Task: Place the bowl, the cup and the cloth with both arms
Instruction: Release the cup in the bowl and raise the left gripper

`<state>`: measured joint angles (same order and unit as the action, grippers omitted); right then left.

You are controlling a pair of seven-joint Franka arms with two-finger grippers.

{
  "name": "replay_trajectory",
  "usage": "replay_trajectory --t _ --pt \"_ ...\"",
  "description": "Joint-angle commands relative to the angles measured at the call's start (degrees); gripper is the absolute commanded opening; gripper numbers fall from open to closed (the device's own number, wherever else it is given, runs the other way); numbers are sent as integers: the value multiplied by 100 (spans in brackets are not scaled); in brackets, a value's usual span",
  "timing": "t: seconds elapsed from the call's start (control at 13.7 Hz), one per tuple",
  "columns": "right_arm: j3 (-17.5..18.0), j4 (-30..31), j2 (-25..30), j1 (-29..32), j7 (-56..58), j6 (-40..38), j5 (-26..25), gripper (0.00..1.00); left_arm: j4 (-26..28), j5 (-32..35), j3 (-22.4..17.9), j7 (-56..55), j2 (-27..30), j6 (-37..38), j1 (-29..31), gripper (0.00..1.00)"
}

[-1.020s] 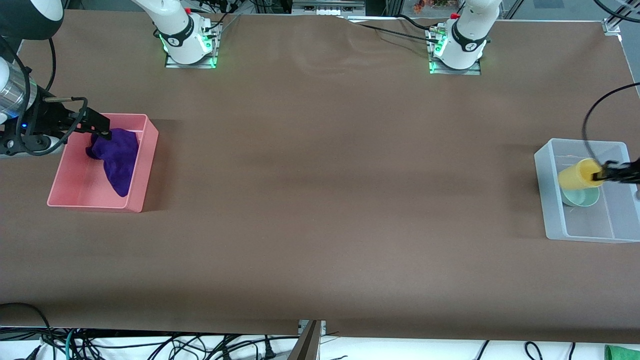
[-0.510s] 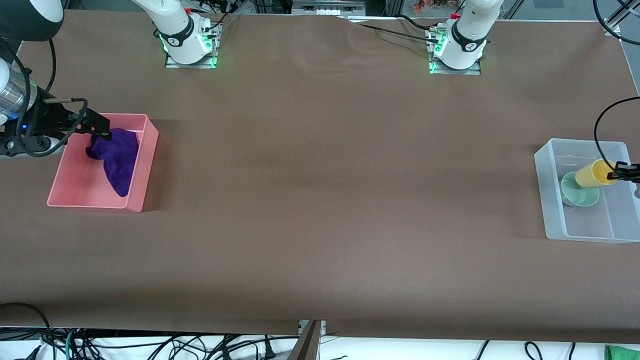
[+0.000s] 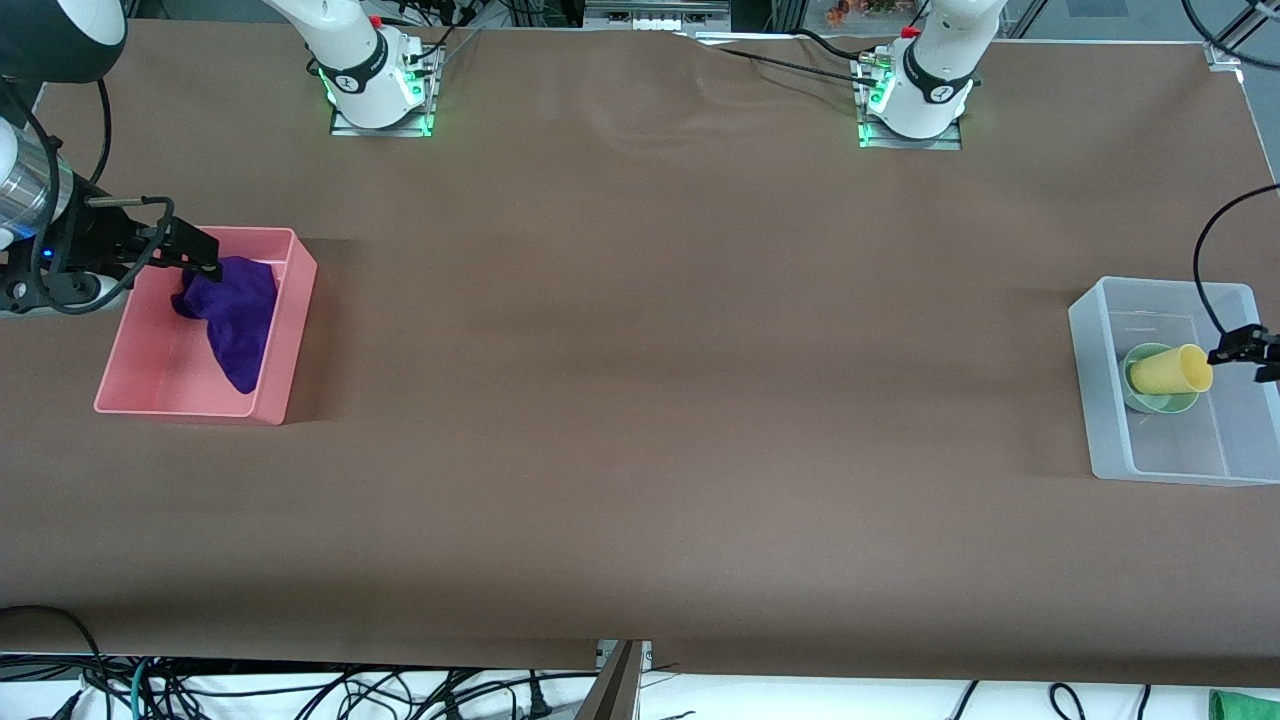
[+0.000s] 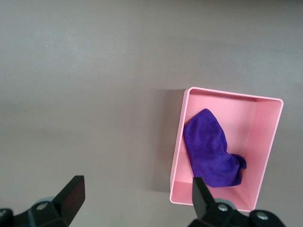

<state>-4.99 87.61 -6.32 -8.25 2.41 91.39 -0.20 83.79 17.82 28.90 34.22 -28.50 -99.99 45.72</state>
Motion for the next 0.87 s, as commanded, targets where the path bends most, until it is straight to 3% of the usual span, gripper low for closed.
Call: replay_trajectory --t 0.0,0.29,0.44,0.58,0.8 --pt "-2 -166 -53 16 -39 -122 38 100 120 -50 536 -424 616 916 -19 100" --pt "-2 -166 -53 16 -39 -122 38 100 94 -445 1213 -1932 1004 1227 -10 100" --pt "-2 -166 -53 16 -39 -122 38 100 111 -577 1075 -2585 1337 1227 -420 100" --pt "-2 -166 -53 16 -39 -122 38 100 233 -1040 -175 -2640 1845 1263 -1585 100" --pt "-2 -166 -53 16 -39 -122 38 100 995 -1527 -2758 -2579 2662 975 -3913 100"
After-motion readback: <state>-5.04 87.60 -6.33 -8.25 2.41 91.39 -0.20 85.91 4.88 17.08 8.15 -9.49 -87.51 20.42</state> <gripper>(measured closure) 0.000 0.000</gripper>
